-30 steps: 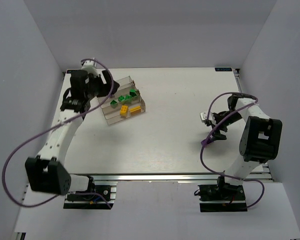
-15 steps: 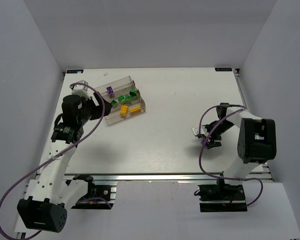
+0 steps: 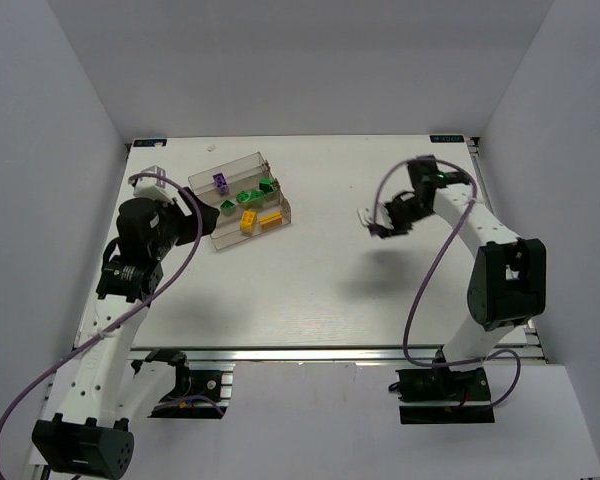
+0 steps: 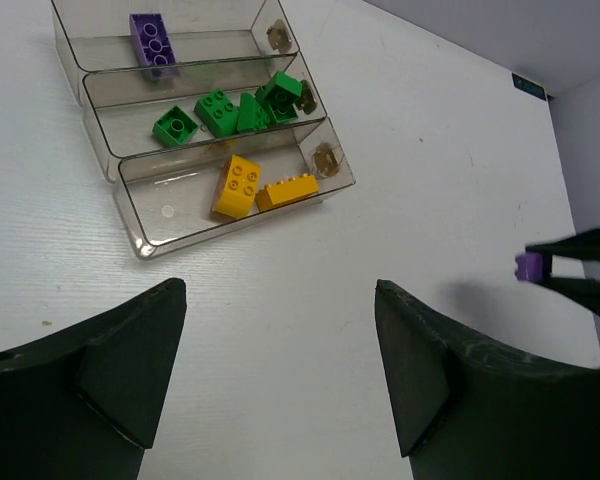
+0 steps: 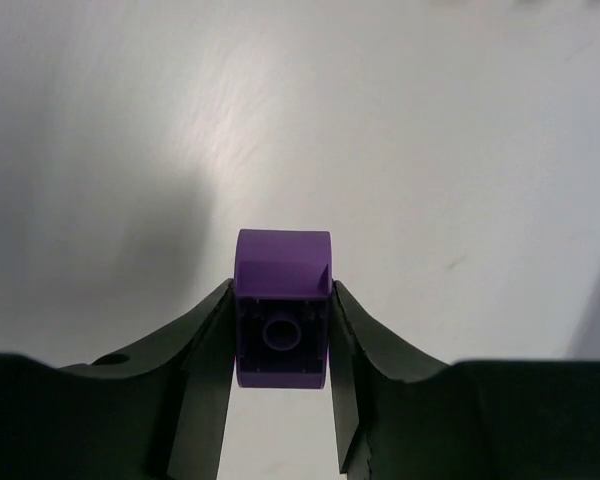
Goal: Sort the legos into containers by color
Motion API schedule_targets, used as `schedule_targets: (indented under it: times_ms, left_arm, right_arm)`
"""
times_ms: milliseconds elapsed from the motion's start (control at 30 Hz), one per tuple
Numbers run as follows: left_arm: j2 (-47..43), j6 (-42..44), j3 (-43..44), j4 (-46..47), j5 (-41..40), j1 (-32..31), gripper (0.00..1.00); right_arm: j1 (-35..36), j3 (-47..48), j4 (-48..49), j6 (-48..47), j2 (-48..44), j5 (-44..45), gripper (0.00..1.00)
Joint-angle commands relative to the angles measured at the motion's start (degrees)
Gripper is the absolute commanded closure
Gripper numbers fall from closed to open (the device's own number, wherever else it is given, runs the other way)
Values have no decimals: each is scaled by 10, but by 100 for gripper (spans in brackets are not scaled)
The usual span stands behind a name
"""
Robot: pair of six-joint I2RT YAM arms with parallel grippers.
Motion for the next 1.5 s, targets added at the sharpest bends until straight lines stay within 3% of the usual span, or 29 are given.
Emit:
schedule_targets:
  times_ms: [0,100,200,333,533,733,1200,1267,1367,1400,1467]
  left_arm:
    - [-31,-30,-19,-1,-14,3,14]
    - [-47,-45,-17,-11,-20,3,14]
    - [-62,-53,-12,-28,-27,3,15]
    - [-79,-65,-9,-45,-36,3,15]
    - [-99,-92,-7,-75,-43,3,14]
    - [-83,-83,16,-103,-43,3,15]
    - [8,-33,56,-89,-5,3,14]
    - [12,-27,63,-95,-5,3,14]
    - [14,-22,69,-103,-5,3,14]
    - [13,-21,70,-106,-7,3,14]
    - [12,-20,70,-108,-7,3,14]
  right_arm:
    - [123,93,145,263,19,-85,100]
    - [200,194,327,511,95,-26,100]
    - [241,371,387,662,215,40,100]
    - [285,522,493,808,371,118,100]
    - [319,513,742,849,455,197,100]
    - [334,559,868,865,531,268,100]
    - [338,596,943,882,621,286,99]
    - [340,603,950,879,637,285,95]
    - [340,609,950,877,643,284,77]
    - [341,603,951,879,642,284,59]
    - [338,598,955,876,638,285,42]
